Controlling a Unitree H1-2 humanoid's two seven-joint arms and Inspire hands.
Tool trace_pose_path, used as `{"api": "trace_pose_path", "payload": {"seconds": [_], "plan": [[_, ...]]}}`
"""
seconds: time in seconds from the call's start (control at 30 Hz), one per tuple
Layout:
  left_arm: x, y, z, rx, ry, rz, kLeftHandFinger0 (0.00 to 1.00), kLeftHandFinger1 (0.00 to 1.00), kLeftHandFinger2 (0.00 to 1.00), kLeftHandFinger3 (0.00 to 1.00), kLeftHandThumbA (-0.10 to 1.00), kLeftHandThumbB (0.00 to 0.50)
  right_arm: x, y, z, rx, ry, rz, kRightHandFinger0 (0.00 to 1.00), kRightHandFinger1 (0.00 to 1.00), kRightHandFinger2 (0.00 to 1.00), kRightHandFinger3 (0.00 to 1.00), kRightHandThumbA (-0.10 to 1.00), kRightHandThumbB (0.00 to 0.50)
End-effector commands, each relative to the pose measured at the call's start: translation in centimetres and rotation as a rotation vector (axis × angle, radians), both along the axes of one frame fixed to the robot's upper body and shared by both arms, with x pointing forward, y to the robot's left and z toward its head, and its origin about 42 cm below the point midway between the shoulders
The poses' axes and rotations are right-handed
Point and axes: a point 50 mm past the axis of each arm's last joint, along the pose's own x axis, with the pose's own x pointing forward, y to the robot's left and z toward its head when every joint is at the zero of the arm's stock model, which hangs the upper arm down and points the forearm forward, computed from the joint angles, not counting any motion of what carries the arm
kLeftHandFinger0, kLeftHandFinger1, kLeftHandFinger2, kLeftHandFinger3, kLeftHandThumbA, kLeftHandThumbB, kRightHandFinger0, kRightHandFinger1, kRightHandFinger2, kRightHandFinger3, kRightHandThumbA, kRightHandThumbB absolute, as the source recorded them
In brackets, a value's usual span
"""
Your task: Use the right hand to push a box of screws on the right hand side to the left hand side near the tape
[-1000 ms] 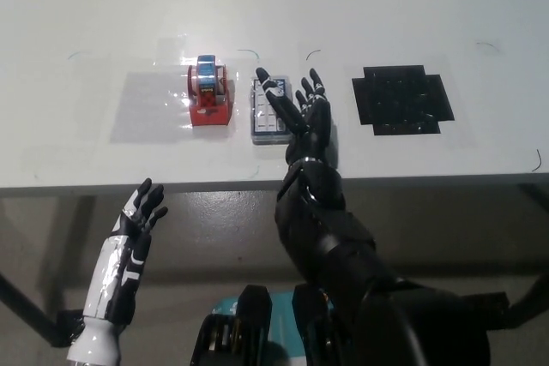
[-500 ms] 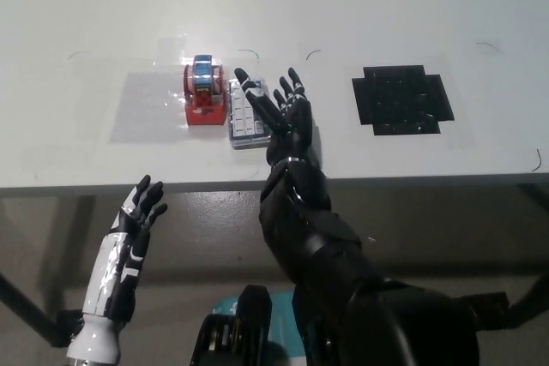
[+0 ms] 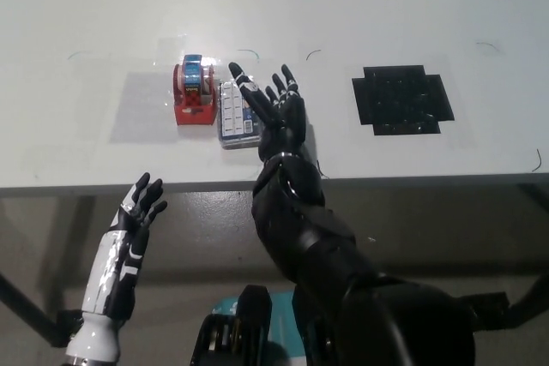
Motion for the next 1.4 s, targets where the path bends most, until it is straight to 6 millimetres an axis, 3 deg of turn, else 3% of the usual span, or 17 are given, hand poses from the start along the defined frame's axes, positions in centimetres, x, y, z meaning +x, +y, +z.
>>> {"api": "trace_pose_path", "payload": {"seconds": [0.0,0.13,0.17,0.27,0.33,0.4,0.5,0.6,0.63,0.7,0.73,0.77,0.83,0.97,1.07,1.17,1.37], "plan": [[0.5,0.4,1.5,0.011,-0.062,-0.019,1.00,1.00,1.00,1.00,0.90,0.230,1.0,-0.5,3.7,-0.129,-0.146,-0.102,1.00,1.00,1.00,1.00,1.00,0.163],[0.6,0.4,1.5,0.011,-0.053,-0.020,1.00,1.00,1.00,1.00,0.90,0.238,1.1,-3.7,5.3,-0.325,-0.348,-0.208,1.00,1.00,1.00,1.00,1.00,0.066],[0.6,0.4,1.4,0.011,-0.051,-0.020,1.00,1.00,1.00,1.00,0.89,0.238,1.0,-4.3,5.7,-0.372,-0.389,-0.236,1.00,1.00,1.00,1.00,1.00,0.072],[0.6,0.4,1.4,0.016,-0.059,-0.022,1.00,1.00,1.00,1.00,0.89,0.233,0.9,-6.2,6.9,-0.535,-0.520,-0.329,1.00,1.00,1.00,1.00,1.00,0.159],[0.6,0.3,1.4,0.018,-0.058,-0.026,1.00,1.00,1.00,1.00,0.90,0.226,0.2,-7.4,8.5,-0.546,-0.624,-0.388,1.00,1.00,1.00,1.00,1.00,0.117],[0.6,0.2,1.5,0.016,-0.062,-0.026,1.00,1.00,1.00,1.00,0.89,0.222,-0.7,-9.1,10.3,-0.582,-0.756,-0.417,1.00,1.00,1.00,1.00,1.00,0.138],[0.6,0.2,1.7,0.021,-0.063,-0.027,1.00,1.00,1.00,1.00,0.90,0.220,-3.6,-11.6,12.0,-0.548,-0.910,-0.410,1.00,1.00,1.00,1.00,1.00,0.208],[0.9,0.2,1.8,0.019,-0.063,-0.031,1.00,1.00,1.00,1.00,0.89,0.230,-6.5,-13.6,12.6,-0.503,-0.995,-0.369,1.00,1.00,1.00,1.00,1.00,0.238],[0.9,0.2,1.8,0.022,-0.068,-0.031,1.00,1.00,1.00,1.00,0.89,0.225,-9.2,-15.0,12.7,-0.411,-1.014,-0.201,1.00,1.00,1.00,1.00,1.00,0.203],[0.9,0.3,1.8,0.025,-0.066,-0.034,1.00,1.00,1.00,1.00,0.91,0.247,-12.4,-16.5,12.7,-0.337,-1.001,-0.035,1.00,1.00,1.00,1.00,0.93,0.178],[0.9,0.3,1.9,0.024,-0.068,-0.032,1.00,1.00,1.00,1.00,0.91,0.246,-13.7,-17.1,12.1,-0.369,-1.023,0.001,1.00,1.00,1.00,1.00,0.92,0.132],[1.0,0.4,2.0,0.025,-0.069,-0.033,1.00,1.00,1.00,1.00,0.91,0.245,-14.6,-17.6,11.7,-0.393,-1.028,0.024,1.00,1.00,1.00,1.00,0.94,0.128],[1.1,0.6,2.1,0.025,-0.068,-0.037,1.00,1.00,1.00,1.00,0.91,0.242,-17.0,-19.2,9.9,-0.447,-0.999,0.087,1.00,1.00,1.00,1.00,1.00,0.157],[1.4,0.8,2.4,0.043,-0.093,-0.026,1.00,1.00,1.00,1.00,0.93,0.220,-19.8,-20.9,7.2,-0.458,-0.925,0.169,1.00,1.00,1.00,1.00,0.97,0.176],[1.8,1.2,2.9,0.060,-0.112,-0.024,1.00,1.00,1.00,1.00,0.94,0.183,-21.3,-21.9,5.2,-0.494,-0.861,0.199,1.00,1.00,1.00,1.00,0.94,0.191],[2.1,1.5,3.2,0.050,-0.116,-0.028,1.00,1.00,1.00,1.00,0.94,0.184,-21.9,-22.6,4.2,-0.505,-0.817,0.223,1.00,1.00,1.00,1.00,0.92,0.204],[2.7,1.6,3.6,0.058,-0.119,-0.031,1.00,1.00,1.00,1.00,0.92,0.180,-22.9,-23.8,2.9,-0.509,-0.762,0.286,1.00,1.00,1.00,1.00,0.84,0.167]]}}
